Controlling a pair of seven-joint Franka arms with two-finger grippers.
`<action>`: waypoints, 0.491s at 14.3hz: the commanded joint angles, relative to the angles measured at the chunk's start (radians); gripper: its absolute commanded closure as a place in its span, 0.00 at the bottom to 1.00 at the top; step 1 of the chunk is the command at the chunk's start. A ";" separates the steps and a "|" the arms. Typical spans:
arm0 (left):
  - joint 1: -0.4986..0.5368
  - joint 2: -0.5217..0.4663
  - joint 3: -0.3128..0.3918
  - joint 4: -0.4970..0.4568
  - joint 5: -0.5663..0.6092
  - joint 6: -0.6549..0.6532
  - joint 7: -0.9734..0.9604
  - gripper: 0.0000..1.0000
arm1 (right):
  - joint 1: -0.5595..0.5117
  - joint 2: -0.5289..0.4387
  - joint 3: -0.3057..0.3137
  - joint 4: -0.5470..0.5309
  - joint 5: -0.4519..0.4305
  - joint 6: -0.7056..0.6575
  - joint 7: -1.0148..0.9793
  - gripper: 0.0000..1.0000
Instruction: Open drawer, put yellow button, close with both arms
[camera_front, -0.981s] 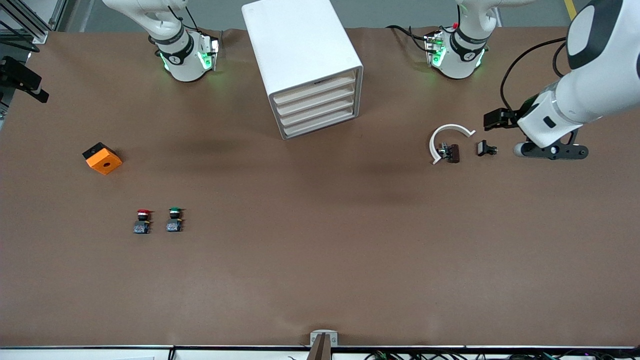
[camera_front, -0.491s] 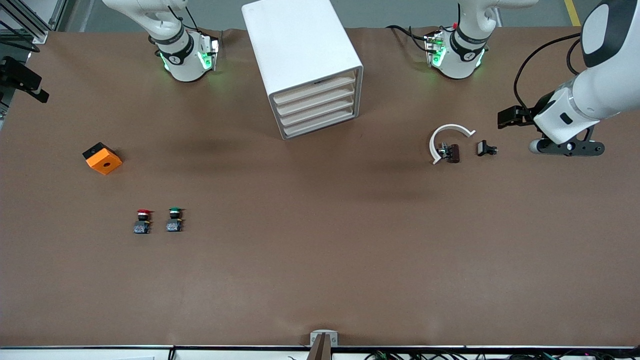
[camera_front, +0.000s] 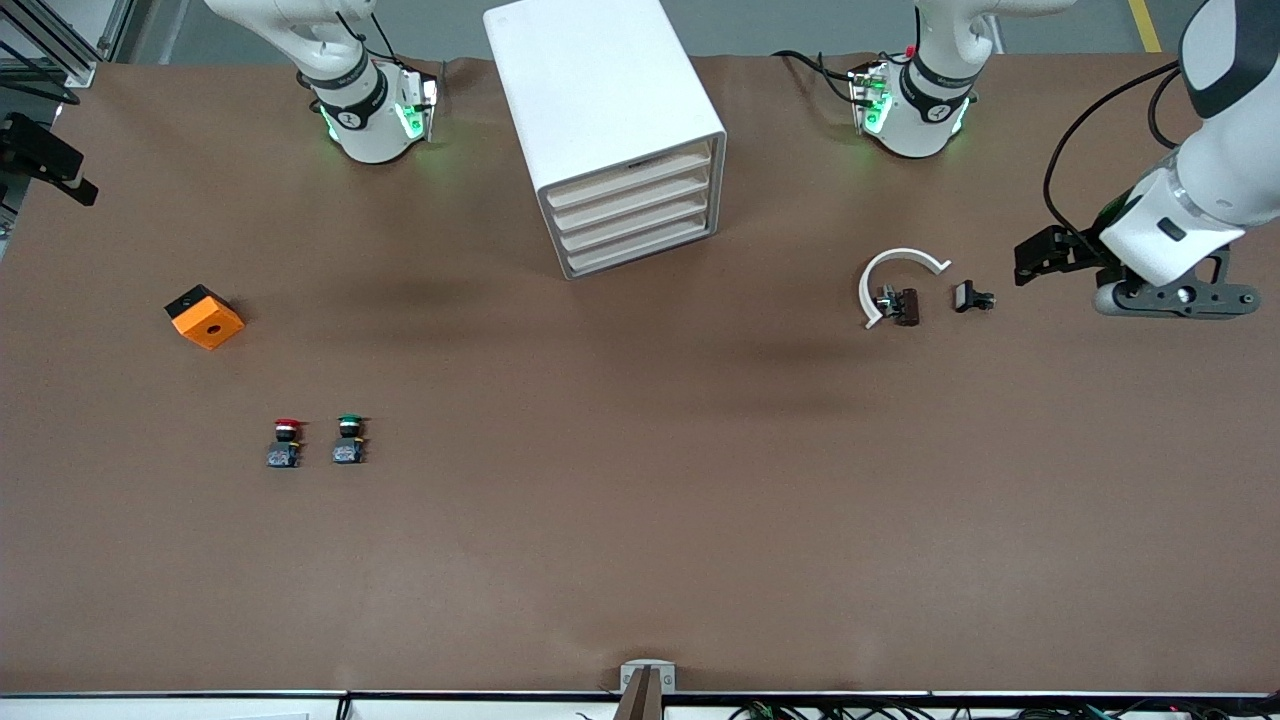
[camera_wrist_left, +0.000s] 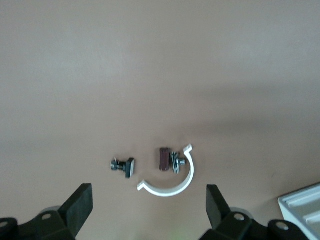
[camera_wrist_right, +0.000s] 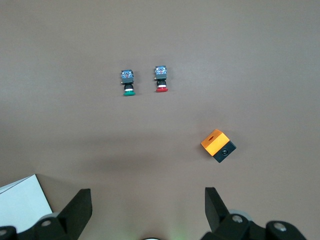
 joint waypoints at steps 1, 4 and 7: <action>0.051 0.098 -0.063 0.158 0.018 -0.009 0.013 0.00 | -0.017 -0.013 0.006 -0.012 0.016 0.000 -0.017 0.00; 0.074 0.135 -0.097 0.220 0.023 -0.010 0.003 0.00 | -0.015 -0.013 0.006 -0.013 0.016 0.000 -0.017 0.00; 0.100 0.135 -0.097 0.222 0.012 -0.009 0.013 0.00 | -0.015 -0.014 0.006 -0.019 0.016 0.002 -0.017 0.00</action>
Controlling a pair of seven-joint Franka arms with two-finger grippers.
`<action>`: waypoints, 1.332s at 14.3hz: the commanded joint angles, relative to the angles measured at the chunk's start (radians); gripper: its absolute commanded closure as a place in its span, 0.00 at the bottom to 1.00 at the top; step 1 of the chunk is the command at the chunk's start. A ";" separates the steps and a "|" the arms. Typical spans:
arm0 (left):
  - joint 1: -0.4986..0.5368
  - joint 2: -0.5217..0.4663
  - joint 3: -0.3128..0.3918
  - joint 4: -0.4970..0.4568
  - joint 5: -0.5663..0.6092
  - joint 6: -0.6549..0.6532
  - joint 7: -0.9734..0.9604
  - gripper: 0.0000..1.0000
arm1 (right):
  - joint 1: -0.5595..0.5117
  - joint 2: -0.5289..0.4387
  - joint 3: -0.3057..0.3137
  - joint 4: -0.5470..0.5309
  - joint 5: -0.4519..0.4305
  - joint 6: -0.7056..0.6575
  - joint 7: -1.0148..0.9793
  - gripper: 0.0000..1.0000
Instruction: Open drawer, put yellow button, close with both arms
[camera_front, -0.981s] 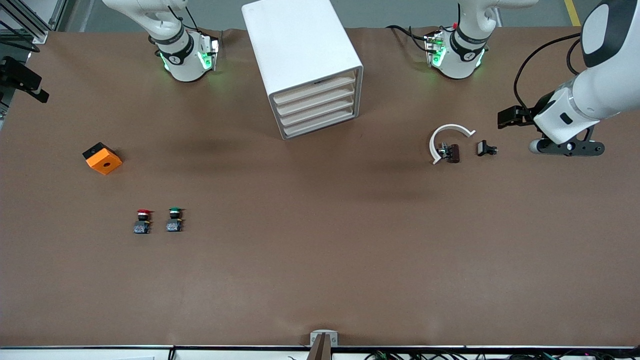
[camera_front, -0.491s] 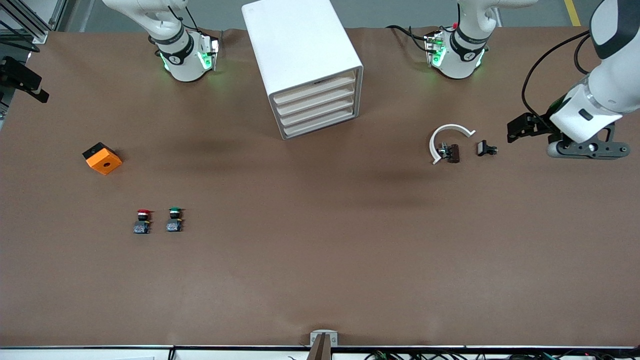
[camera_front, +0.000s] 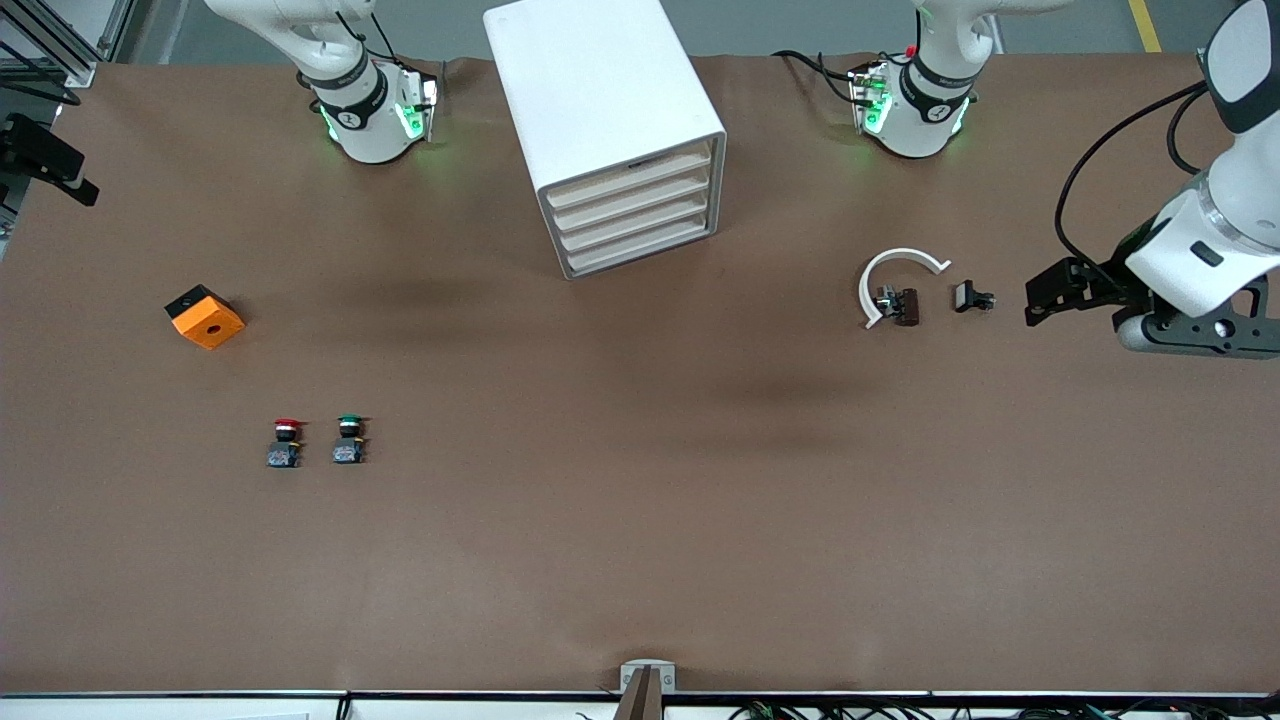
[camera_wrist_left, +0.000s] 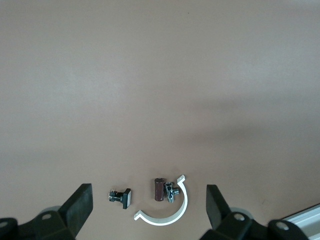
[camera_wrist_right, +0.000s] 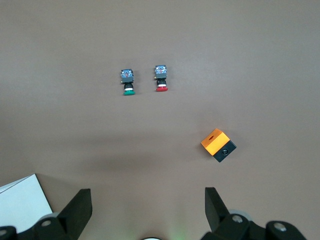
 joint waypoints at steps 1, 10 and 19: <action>0.035 0.006 -0.018 0.029 0.012 -0.011 0.014 0.00 | -0.015 -0.014 0.006 -0.014 0.016 0.002 -0.017 0.00; 0.040 -0.049 -0.009 0.015 0.021 -0.028 -0.005 0.00 | -0.017 -0.014 0.006 -0.015 0.016 0.002 -0.017 0.00; 0.055 -0.259 -0.009 -0.263 0.006 0.086 -0.005 0.00 | -0.018 -0.014 0.006 -0.015 0.016 0.002 -0.017 0.00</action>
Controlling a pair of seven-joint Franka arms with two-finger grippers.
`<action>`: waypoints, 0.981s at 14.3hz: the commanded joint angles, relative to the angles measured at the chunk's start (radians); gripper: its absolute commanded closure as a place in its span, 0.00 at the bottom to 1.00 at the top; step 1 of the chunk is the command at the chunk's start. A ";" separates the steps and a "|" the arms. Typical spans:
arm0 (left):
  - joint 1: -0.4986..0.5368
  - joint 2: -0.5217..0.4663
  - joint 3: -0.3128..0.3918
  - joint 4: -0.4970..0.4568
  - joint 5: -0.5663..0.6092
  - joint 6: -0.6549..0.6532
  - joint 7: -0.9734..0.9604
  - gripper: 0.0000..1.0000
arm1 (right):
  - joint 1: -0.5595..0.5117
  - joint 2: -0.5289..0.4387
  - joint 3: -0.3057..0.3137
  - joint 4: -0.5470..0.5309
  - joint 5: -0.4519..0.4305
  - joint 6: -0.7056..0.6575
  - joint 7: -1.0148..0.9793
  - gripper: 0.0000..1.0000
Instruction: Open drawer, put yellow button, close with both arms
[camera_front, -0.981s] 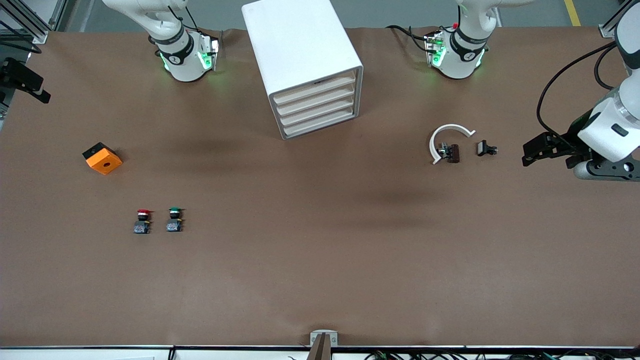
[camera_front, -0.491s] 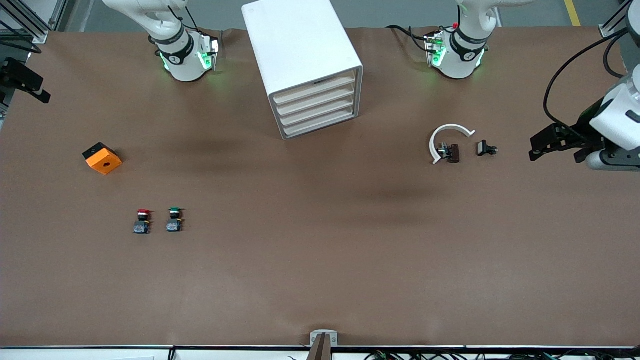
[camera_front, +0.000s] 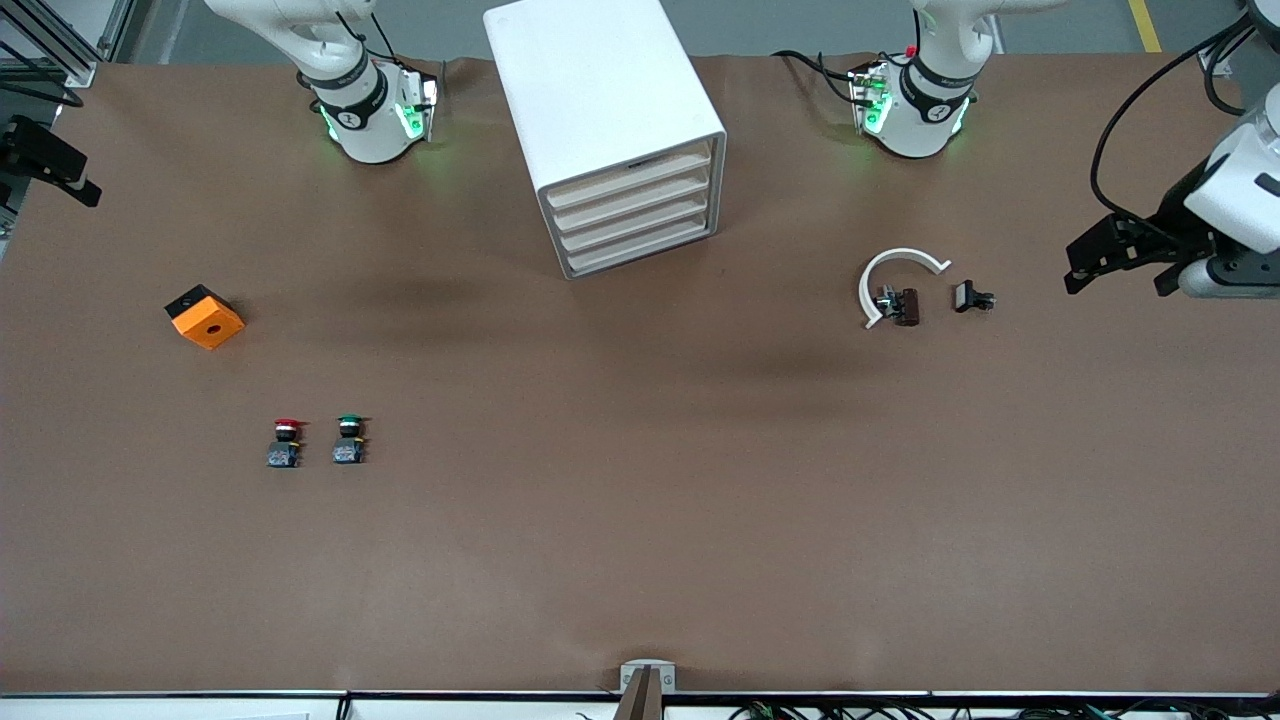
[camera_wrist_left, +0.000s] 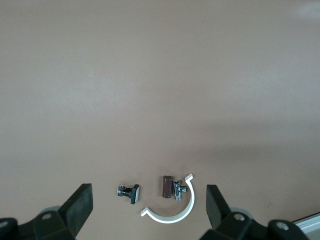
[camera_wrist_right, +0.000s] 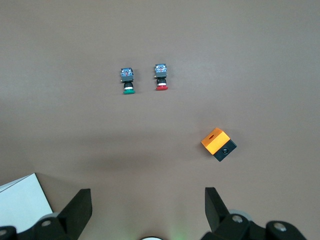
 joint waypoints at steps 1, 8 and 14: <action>0.007 -0.063 -0.006 -0.068 0.007 0.007 -0.003 0.00 | -0.018 -0.014 0.005 -0.013 0.016 0.002 -0.019 0.00; 0.006 -0.041 -0.010 -0.018 0.007 -0.079 0.012 0.00 | -0.018 -0.014 0.006 -0.013 0.016 0.002 -0.019 0.00; 0.007 -0.041 -0.009 -0.018 0.009 -0.079 0.000 0.00 | -0.017 -0.014 0.006 -0.013 0.016 0.002 -0.019 0.00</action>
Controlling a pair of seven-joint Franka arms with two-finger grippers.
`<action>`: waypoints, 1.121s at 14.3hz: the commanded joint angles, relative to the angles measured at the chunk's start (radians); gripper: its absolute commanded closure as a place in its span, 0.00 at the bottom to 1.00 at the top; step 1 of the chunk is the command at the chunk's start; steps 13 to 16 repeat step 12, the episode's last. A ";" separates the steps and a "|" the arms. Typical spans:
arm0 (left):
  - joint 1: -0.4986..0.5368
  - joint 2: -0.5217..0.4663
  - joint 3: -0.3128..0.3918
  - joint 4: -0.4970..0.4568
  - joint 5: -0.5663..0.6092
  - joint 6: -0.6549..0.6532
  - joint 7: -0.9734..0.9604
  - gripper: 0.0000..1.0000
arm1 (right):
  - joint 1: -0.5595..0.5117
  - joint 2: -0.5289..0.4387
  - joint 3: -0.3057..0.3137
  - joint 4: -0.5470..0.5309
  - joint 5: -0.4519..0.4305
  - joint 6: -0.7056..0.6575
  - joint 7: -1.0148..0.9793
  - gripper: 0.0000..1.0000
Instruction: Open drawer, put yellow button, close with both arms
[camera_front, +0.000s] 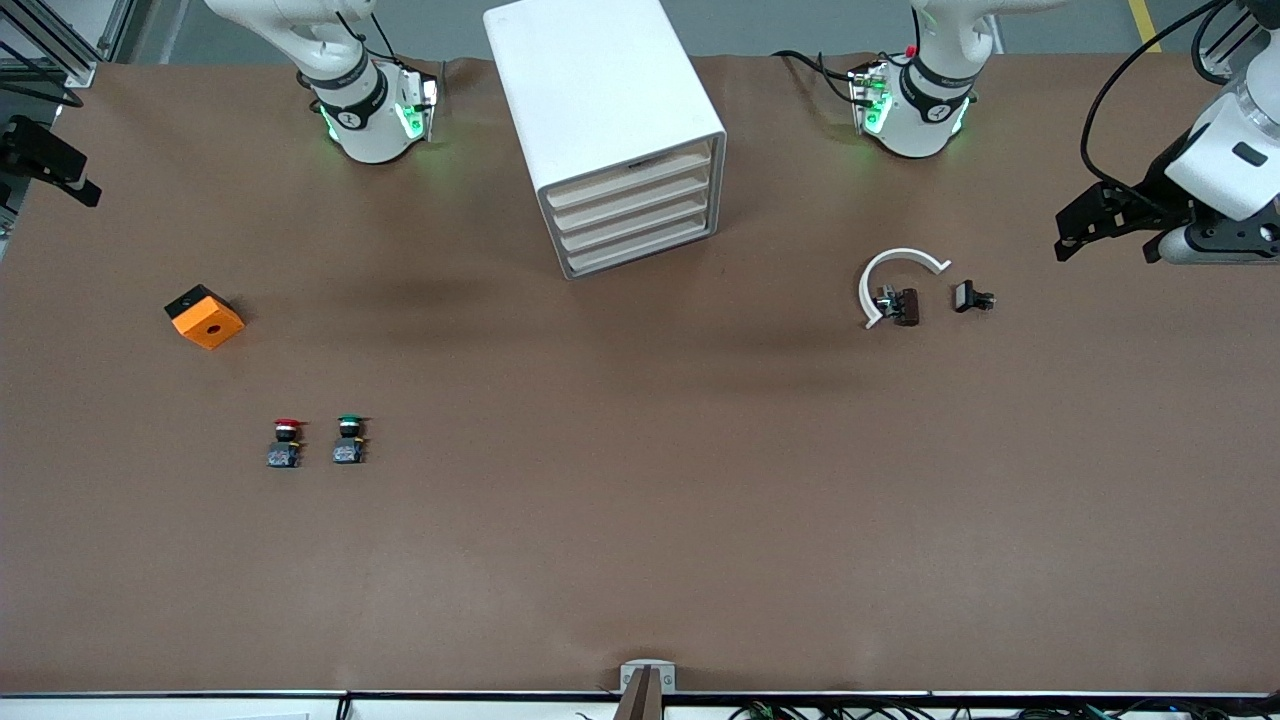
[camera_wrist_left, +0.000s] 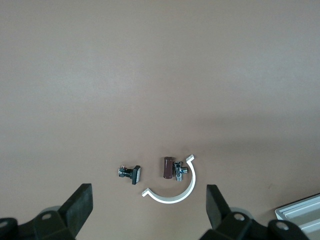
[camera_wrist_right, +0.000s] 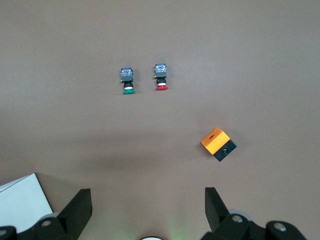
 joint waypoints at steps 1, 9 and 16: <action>0.007 0.000 -0.006 0.015 0.009 -0.018 0.000 0.00 | -0.017 -0.014 0.007 -0.013 0.016 0.002 -0.018 0.00; 0.009 0.002 -0.006 0.015 0.010 -0.018 0.012 0.00 | -0.018 -0.014 0.005 -0.014 0.016 0.000 -0.018 0.00; 0.009 0.002 -0.005 0.015 0.010 -0.018 0.013 0.00 | -0.018 -0.014 0.005 -0.014 0.016 0.000 -0.018 0.00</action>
